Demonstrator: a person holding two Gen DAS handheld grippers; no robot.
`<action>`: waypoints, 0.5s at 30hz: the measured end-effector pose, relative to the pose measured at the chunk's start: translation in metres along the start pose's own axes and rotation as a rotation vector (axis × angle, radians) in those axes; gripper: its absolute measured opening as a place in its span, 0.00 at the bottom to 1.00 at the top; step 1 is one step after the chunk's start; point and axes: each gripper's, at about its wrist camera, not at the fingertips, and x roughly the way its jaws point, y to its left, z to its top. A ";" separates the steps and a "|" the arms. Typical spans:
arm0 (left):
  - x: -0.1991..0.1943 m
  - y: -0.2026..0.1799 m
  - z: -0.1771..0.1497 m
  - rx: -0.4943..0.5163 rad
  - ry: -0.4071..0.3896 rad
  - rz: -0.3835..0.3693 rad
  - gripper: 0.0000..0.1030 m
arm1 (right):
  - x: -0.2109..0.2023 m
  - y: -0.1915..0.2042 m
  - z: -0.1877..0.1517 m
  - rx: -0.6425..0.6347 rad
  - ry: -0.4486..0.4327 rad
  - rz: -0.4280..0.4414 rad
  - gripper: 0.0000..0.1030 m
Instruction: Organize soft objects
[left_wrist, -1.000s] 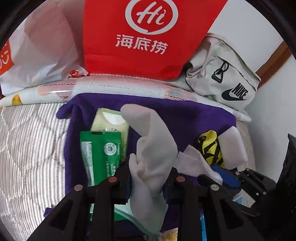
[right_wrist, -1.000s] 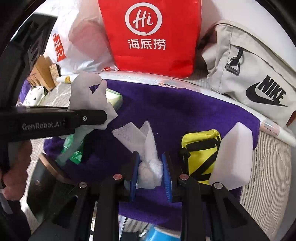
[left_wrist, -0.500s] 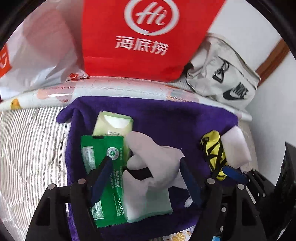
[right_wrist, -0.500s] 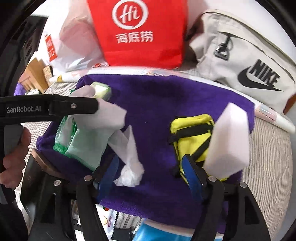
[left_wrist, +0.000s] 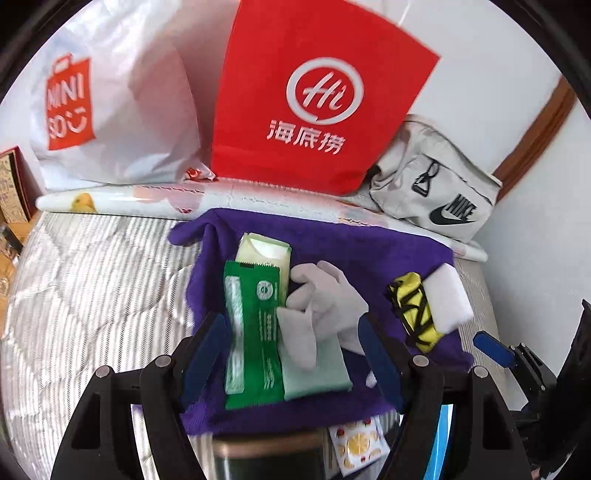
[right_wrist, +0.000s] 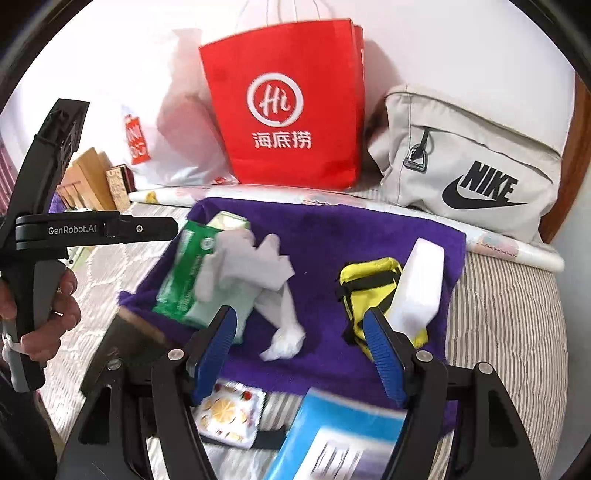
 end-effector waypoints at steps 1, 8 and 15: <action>-0.009 0.000 -0.005 0.008 -0.009 0.010 0.71 | -0.003 0.002 -0.002 0.001 0.001 0.001 0.69; -0.055 0.005 -0.041 0.006 -0.029 0.029 0.71 | -0.042 0.016 -0.037 0.013 0.019 0.025 0.69; -0.081 -0.002 -0.092 0.063 -0.039 0.056 0.71 | -0.064 0.021 -0.078 0.071 0.048 0.053 0.69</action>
